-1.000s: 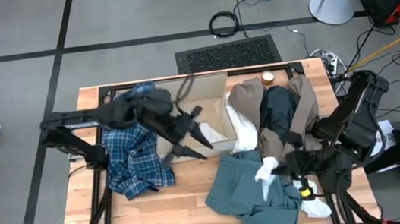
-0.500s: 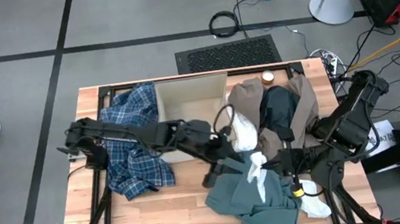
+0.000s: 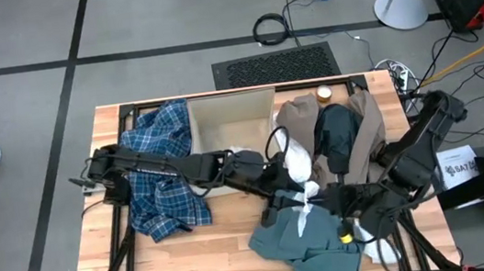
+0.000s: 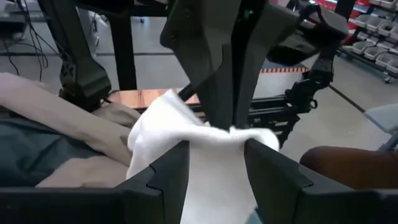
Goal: Sort clothes
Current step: Put the white sock into the laundry organizer
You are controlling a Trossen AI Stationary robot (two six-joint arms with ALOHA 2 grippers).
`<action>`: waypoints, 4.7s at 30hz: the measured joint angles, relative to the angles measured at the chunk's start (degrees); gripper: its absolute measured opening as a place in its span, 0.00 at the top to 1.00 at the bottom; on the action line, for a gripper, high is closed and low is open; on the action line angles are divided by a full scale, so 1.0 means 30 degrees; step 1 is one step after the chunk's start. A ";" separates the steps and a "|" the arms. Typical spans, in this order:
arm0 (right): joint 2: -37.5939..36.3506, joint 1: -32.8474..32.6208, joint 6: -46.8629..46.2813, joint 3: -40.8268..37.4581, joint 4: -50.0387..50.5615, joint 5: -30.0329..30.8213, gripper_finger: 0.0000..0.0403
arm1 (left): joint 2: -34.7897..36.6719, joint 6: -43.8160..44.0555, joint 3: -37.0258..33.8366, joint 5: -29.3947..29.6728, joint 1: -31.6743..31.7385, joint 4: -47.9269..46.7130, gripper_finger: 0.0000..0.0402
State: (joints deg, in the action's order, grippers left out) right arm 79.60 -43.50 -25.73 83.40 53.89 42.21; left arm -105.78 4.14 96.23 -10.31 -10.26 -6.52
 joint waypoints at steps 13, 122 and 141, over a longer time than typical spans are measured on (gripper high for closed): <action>0.0522 0.0312 0.0402 0.0000 0.0417 0.0631 1.00 | 0.0000 -0.0540 0.0000 0.1175 -0.0280 -0.1570 0.59; 0.4099 -0.8624 -2.9856 -0.4012 0.4968 -1.2509 0.64 | 0.1428 -0.6491 -0.0400 0.5575 0.7201 -1.6053 0.61; 0.3720 -0.8988 -2.8597 -0.8903 -0.0924 -1.4367 0.64 | 0.2394 -0.4977 0.2868 0.0992 0.5139 -1.6133 0.60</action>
State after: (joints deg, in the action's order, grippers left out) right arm 90.76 -70.47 -111.52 56.69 51.12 -0.89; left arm -98.60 -10.79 104.83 -7.33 5.16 -54.92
